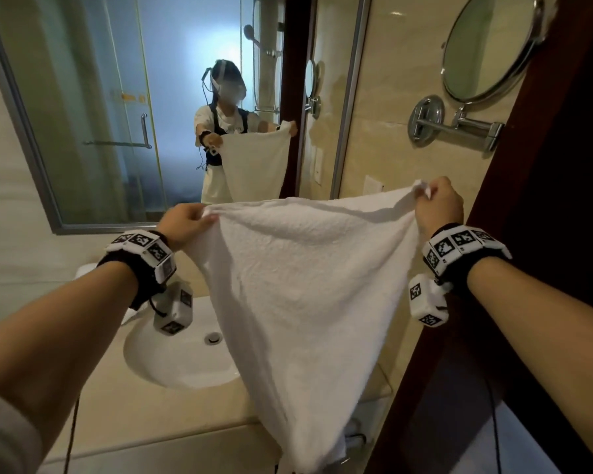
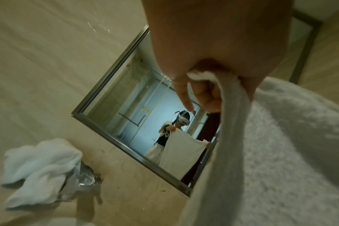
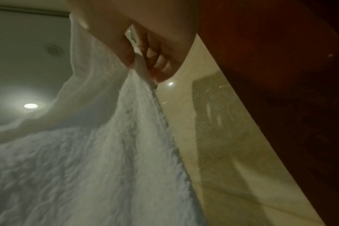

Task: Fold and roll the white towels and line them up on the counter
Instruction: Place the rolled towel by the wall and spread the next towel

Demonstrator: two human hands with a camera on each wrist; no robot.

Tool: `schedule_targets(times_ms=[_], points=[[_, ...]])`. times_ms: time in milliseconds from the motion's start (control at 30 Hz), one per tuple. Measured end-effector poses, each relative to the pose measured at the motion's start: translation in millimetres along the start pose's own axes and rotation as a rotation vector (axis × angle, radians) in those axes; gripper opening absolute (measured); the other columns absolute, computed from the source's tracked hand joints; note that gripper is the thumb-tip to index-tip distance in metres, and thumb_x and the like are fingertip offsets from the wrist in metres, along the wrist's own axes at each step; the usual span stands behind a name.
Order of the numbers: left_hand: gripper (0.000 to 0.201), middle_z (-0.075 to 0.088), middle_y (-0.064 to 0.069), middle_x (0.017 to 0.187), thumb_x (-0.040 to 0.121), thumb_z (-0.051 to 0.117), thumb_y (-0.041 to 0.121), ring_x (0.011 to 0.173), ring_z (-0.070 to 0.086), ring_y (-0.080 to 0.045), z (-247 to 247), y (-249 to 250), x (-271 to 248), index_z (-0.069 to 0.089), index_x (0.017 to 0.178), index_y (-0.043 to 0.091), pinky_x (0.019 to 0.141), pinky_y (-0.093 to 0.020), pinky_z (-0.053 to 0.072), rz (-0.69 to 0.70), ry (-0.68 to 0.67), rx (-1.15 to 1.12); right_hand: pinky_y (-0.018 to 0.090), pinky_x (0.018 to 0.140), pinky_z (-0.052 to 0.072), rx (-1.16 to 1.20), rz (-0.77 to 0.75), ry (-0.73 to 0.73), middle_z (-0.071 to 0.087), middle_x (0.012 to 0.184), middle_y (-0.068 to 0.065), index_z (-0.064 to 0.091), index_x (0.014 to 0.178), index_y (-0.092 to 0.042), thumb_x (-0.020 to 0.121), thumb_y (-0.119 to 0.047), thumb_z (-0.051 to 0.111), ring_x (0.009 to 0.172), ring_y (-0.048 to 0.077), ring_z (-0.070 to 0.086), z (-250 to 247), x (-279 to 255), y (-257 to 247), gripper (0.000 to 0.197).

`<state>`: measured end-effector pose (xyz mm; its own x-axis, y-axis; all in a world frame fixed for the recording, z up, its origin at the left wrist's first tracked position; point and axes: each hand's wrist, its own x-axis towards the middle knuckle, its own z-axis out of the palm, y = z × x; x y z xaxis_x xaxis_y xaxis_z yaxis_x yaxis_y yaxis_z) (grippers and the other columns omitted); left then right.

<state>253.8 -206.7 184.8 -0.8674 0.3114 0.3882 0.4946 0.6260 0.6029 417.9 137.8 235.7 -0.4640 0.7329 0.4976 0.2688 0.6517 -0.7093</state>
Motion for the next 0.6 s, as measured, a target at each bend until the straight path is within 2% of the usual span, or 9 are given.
schedule_targets(times_ms=[67, 133, 267, 333, 400, 433, 467, 500, 600], points=[[0.021, 0.053, -0.008, 0.079, 0.095, 0.051, 0.024, 0.08, 0.048, -0.021, -3.7, 3.8, 1.9, 0.059, 0.084, 0.008, 0.072, -0.029, 0.035, 0.023, 0.059, -0.058, 0.038, 0.074, 0.042, -0.035, -0.04, 0.022, 0.054, 0.095, 0.017, 0.043, 0.083, -0.012, 0.092, -0.016, 0.047, 0.085, 0.034, 0.052, -1.2, -0.3, 0.7, 0.011], [0.019, 0.057, -0.012, 0.081, 0.094, 0.052, 0.023, 0.08, 0.051, -0.021, -8.6, 7.7, 4.5, 0.06, 0.084, 0.008, 0.071, -0.031, 0.038, 0.04, 0.123, -0.119, 0.041, 0.081, 0.043, -0.019, -0.072, 0.077, 0.054, 0.102, 0.019, 0.048, 0.08, -0.01, 0.089, -0.019, 0.05, 0.093, 0.036, 0.053, -3.2, -0.2, 0.3, 0.013], [0.029, 0.057, -0.014, 0.078, 0.089, 0.055, 0.03, 0.076, 0.05, -0.019, -27.3, 26.3, 9.5, 0.063, 0.087, 0.003, 0.069, -0.032, 0.038, 0.102, 0.212, -0.153, 0.034, 0.066, 0.039, 0.119, -0.006, 0.119, 0.051, 0.083, 0.012, 0.046, 0.082, -0.013, 0.093, -0.029, 0.046, 0.078, 0.029, 0.051, -11.0, -2.6, -6.5, 0.02], [0.031, 0.054, -0.012, 0.074, 0.086, 0.056, 0.033, 0.072, 0.048, -0.018, -38.6, 38.4, 13.2, 0.062, 0.084, 0.003, 0.068, -0.031, 0.037, 0.141, 0.242, -0.206, 0.033, 0.064, 0.036, 0.168, 0.035, 0.173, 0.05, 0.081, 0.01, 0.048, 0.085, -0.012, 0.095, -0.033, 0.043, 0.076, 0.026, 0.049, -16.7, -2.9, -9.8, 0.024], [0.022, 0.052, -0.007, 0.068, 0.088, 0.058, 0.027, 0.065, 0.048, -0.013, -45.9, 50.2, 14.7, 0.06, 0.081, 0.006, 0.064, -0.028, 0.039, 0.16, 0.257, -0.293, 0.034, 0.066, 0.036, 0.226, 0.069, 0.22, 0.054, 0.084, 0.014, 0.052, 0.091, -0.008, 0.096, -0.034, 0.042, 0.079, 0.027, 0.05, -22.6, -1.5, -13.4, 0.029], [0.019, 0.05, -0.003, 0.064, 0.087, 0.059, 0.026, 0.059, 0.048, -0.004, -47.5, 55.8, 14.4, 0.059, 0.08, 0.008, 0.06, -0.024, 0.04, 0.179, 0.264, -0.325, 0.037, 0.069, 0.038, 0.252, 0.087, 0.238, 0.058, 0.09, 0.018, 0.054, 0.093, -0.006, 0.096, -0.033, 0.043, 0.083, 0.031, 0.053, -24.7, -0.3, -14.9, 0.029], [0.018, 0.048, 0.001, 0.062, 0.085, 0.06, 0.026, 0.053, 0.045, 0.005, -47.7, 61.3, 13.7, 0.059, 0.08, 0.009, 0.055, -0.019, 0.039, 0.191, 0.266, -0.35, 0.039, 0.073, 0.04, 0.286, 0.125, 0.248, 0.062, 0.098, 0.021, 0.056, 0.097, -0.005, 0.096, -0.032, 0.043, 0.091, 0.035, 0.057, -26.4, 0.9, -16.2, 0.03], [0.017, 0.048, 0.003, 0.061, 0.084, 0.061, 0.025, 0.05, 0.043, 0.006, -46.8, 65.0, 13.5, 0.06, 0.079, 0.009, 0.053, -0.018, 0.037, 0.194, 0.262, -0.366, 0.04, 0.078, 0.042, 0.31, 0.167, 0.264, 0.063, 0.106, 0.022, 0.058, 0.102, -0.003, 0.096, -0.031, 0.043, 0.099, 0.037, 0.058, -25.4, 2.0, -16.5, 0.032], [0.022, 0.049, -0.004, 0.064, 0.086, 0.063, 0.024, 0.058, 0.043, -0.007, -36.7, 66.1, 13.1, 0.061, 0.079, 0.003, 0.055, -0.026, 0.035, 0.158, 0.22, -0.319, 0.042, 0.087, 0.046, 0.439, 0.317, 0.275, 0.065, 0.112, 0.02, 0.059, 0.108, -0.003, 0.097, -0.025, 0.041, 0.106, 0.037, 0.06, -16.4, 3.0, -13.0, 0.031]])
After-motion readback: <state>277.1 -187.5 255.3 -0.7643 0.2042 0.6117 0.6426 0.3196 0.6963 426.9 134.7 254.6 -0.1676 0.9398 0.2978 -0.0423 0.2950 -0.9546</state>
